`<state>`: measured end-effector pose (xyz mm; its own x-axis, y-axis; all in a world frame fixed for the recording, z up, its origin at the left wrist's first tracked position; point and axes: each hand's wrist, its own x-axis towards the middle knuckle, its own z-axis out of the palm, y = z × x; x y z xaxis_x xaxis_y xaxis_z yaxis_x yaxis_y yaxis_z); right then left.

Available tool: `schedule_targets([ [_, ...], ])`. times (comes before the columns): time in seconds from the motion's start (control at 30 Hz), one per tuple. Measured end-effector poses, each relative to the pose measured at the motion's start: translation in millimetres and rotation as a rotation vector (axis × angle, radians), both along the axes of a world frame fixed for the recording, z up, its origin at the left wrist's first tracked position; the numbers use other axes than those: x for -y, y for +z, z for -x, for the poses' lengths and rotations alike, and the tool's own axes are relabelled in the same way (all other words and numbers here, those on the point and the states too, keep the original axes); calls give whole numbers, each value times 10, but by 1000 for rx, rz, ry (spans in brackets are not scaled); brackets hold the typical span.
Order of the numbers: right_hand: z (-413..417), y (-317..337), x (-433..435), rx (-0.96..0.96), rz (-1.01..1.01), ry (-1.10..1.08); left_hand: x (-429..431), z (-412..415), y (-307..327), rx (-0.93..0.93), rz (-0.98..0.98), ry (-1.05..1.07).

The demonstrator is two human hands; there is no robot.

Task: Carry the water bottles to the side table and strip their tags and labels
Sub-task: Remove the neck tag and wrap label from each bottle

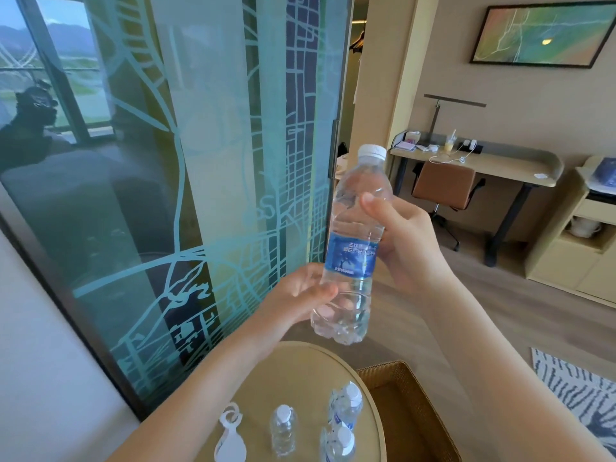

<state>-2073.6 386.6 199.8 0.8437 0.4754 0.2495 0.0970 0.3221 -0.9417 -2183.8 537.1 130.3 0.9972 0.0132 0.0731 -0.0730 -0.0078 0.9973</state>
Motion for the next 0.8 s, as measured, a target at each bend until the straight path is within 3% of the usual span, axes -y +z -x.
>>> schedule_targets([
  [0.07, 27, 22, -10, 13, 38, -77, 101, 13, 2, 40, -116, 121],
  [0.2, 67, 52, -111, 40, 169, -305, 338, -55, -59, 120, -117, 317],
  [0.3, 54, 76, -103, 67, 239, -288, 326, -86, -37, 142, -95, 352],
  [0.43, -69, 25, 49, 34, 183, -105, 179, -55, -13, 69, -40, 216],
  [0.6, -143, -134, 94, -50, 69, 200, 137, -10, -58, 52, 549, -316],
  [0.8, -160, -140, 48, -7, 3, 202, 134, -30, -148, 10, 682, -384],
])
